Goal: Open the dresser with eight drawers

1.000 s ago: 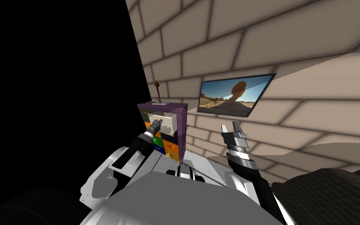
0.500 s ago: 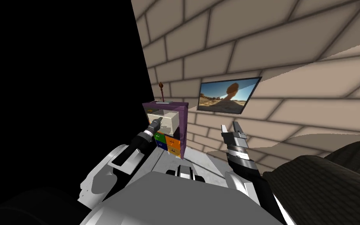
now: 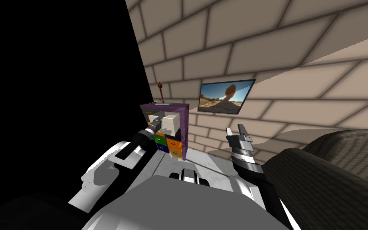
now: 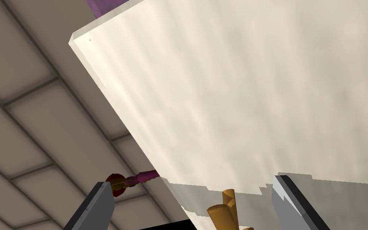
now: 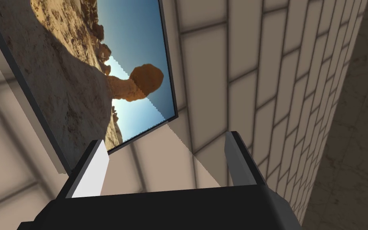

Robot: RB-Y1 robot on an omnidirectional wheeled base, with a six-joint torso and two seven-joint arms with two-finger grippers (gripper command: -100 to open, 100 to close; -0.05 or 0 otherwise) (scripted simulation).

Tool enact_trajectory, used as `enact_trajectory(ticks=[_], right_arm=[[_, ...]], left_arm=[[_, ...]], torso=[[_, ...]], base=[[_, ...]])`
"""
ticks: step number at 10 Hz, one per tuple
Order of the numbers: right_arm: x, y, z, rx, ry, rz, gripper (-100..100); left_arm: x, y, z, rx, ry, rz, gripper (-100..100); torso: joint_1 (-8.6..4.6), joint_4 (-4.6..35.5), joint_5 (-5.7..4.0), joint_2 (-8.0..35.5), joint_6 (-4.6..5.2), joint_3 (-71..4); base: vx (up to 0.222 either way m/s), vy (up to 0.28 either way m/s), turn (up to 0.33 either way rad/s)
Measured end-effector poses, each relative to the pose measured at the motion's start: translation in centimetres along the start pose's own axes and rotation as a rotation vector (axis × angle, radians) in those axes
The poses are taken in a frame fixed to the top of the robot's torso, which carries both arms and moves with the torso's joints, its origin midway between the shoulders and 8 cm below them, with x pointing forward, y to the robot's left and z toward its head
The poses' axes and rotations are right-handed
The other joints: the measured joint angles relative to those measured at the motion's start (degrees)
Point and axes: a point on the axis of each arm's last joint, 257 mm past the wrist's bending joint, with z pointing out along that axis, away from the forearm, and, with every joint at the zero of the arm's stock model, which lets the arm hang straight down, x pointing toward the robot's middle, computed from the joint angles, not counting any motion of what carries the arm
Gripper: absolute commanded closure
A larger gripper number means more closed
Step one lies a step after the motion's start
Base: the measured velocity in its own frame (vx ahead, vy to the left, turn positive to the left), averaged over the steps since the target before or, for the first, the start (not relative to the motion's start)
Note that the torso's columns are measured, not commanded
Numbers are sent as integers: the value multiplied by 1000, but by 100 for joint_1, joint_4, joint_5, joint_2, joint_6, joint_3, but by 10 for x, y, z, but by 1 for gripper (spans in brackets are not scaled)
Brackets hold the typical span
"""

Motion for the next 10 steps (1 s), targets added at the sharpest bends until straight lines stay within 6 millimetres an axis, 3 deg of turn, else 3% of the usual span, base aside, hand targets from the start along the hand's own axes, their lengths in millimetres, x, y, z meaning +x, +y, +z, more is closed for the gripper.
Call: enact_trajectory(ticks=[4,5,10], right_arm=[[0,0,0,0,0,0,0],[0,0,0,0,0,0,0],[0,0,0,0,0,0,0]], left_arm=[[-27,-12,8,-14,-36,3,-100],[-28,-11,8,-19,-39,1,0],[-28,-8,8,-26,-39,0,0]], torso=[[-9,14,-14,-3,0,-8],[-9,9,-10,-1,-3,-2],[-4,-1,-2,-7,0,-5]], base=[[-35,-19,-58],[0,0,0],[0,0,0]])
